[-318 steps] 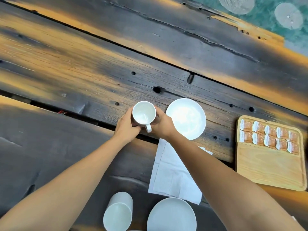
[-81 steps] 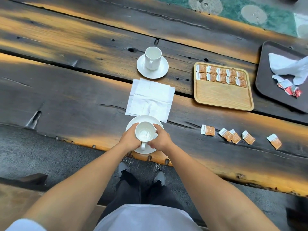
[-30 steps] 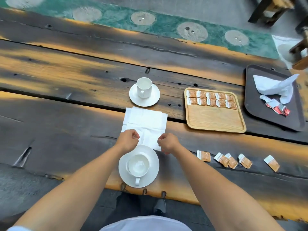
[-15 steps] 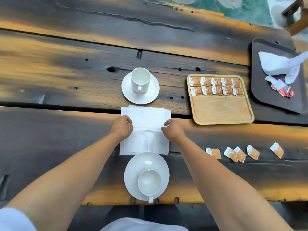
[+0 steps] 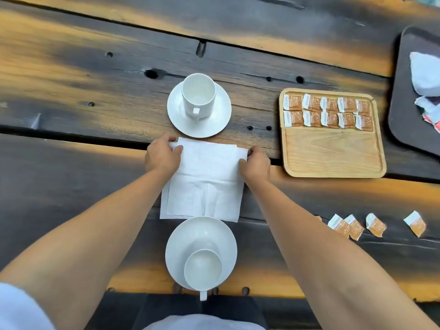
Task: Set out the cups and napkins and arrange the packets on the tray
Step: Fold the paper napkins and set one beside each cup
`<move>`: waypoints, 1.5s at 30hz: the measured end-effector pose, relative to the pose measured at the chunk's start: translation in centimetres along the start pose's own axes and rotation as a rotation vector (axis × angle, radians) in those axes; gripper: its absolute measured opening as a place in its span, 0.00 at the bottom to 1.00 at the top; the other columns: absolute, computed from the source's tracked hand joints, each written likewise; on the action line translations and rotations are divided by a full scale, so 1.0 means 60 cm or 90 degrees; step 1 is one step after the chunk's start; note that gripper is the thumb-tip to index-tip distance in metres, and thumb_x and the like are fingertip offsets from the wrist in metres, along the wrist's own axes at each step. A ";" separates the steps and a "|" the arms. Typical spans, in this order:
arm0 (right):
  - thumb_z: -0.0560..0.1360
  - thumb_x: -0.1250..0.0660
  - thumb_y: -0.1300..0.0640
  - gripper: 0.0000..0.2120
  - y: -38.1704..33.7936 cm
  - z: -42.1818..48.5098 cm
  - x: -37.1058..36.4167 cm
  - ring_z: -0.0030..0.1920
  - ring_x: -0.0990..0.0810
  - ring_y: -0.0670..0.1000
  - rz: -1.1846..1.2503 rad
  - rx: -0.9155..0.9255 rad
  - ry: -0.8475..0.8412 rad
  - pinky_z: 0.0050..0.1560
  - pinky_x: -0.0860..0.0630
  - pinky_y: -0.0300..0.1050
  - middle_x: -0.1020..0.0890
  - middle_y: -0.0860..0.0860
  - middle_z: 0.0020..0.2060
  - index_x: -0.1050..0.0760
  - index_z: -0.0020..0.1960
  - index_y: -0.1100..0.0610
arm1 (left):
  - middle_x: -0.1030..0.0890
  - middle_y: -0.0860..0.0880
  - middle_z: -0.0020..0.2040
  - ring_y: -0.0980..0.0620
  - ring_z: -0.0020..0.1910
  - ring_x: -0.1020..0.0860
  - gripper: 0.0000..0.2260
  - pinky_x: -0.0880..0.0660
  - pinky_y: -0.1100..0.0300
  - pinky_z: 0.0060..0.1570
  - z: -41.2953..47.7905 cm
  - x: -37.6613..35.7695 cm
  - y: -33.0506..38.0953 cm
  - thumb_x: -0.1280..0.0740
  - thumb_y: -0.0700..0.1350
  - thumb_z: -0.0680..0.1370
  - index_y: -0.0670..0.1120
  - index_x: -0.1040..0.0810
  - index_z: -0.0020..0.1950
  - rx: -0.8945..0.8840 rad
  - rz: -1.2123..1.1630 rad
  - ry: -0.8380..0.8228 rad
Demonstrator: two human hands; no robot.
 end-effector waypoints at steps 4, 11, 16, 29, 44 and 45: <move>0.75 0.39 0.62 0.13 0.005 0.010 0.003 0.50 0.24 0.54 0.066 -0.008 0.003 0.46 0.28 0.45 0.18 0.54 0.52 0.26 0.59 0.55 | 0.20 0.51 0.45 0.47 0.53 0.22 0.11 0.25 0.53 0.50 0.000 -0.001 0.009 0.32 0.50 0.77 0.52 0.22 0.59 0.011 0.002 0.036; 0.75 0.37 0.62 0.05 0.001 0.024 0.000 0.48 0.22 0.53 0.113 0.077 -0.009 0.45 0.32 0.40 0.18 0.52 0.45 0.23 0.47 0.56 | 0.18 0.50 0.48 0.47 0.52 0.22 0.06 0.24 0.53 0.50 0.005 -0.010 0.023 0.31 0.45 0.77 0.50 0.20 0.54 0.011 -0.004 0.060; 0.74 0.37 0.63 0.06 0.000 0.023 0.003 0.45 0.23 0.51 0.115 0.106 -0.006 0.42 0.33 0.39 0.19 0.50 0.41 0.24 0.44 0.54 | 0.20 0.47 0.50 0.48 0.49 0.23 0.01 0.28 0.56 0.45 -0.001 -0.008 0.025 0.32 0.44 0.78 0.48 0.21 0.47 -0.014 -0.001 0.086; 0.73 0.35 0.62 0.05 -0.035 -0.014 0.048 0.40 0.24 0.51 0.117 0.153 0.018 0.36 0.35 0.40 0.22 0.47 0.36 0.24 0.42 0.54 | 0.20 0.54 0.45 0.52 0.47 0.23 0.01 0.31 0.58 0.46 -0.017 0.056 0.024 0.32 0.44 0.77 0.48 0.22 0.45 -0.091 -0.085 0.060; 0.73 0.35 0.65 0.05 -0.033 -0.087 0.093 0.42 0.23 0.51 0.121 0.205 0.020 0.41 0.30 0.40 0.20 0.49 0.38 0.23 0.42 0.57 | 0.17 0.53 0.41 0.48 0.44 0.18 0.04 0.21 0.50 0.52 -0.080 0.103 0.022 0.31 0.40 0.76 0.47 0.17 0.45 -0.161 -0.106 0.017; 0.73 0.36 0.65 0.05 -0.028 -0.093 0.091 0.43 0.22 0.52 0.118 0.209 0.013 0.42 0.29 0.41 0.19 0.51 0.40 0.23 0.43 0.58 | 0.16 0.52 0.42 0.47 0.44 0.18 0.04 0.21 0.51 0.52 -0.085 0.102 0.015 0.32 0.40 0.76 0.47 0.17 0.45 -0.159 -0.101 0.009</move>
Point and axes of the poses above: each hand's wrist, its own z-axis towards the middle knuckle, its own x-axis out of the back of the hand, y = z × x, the point moved 3 cm from there along z, towards the middle knuckle
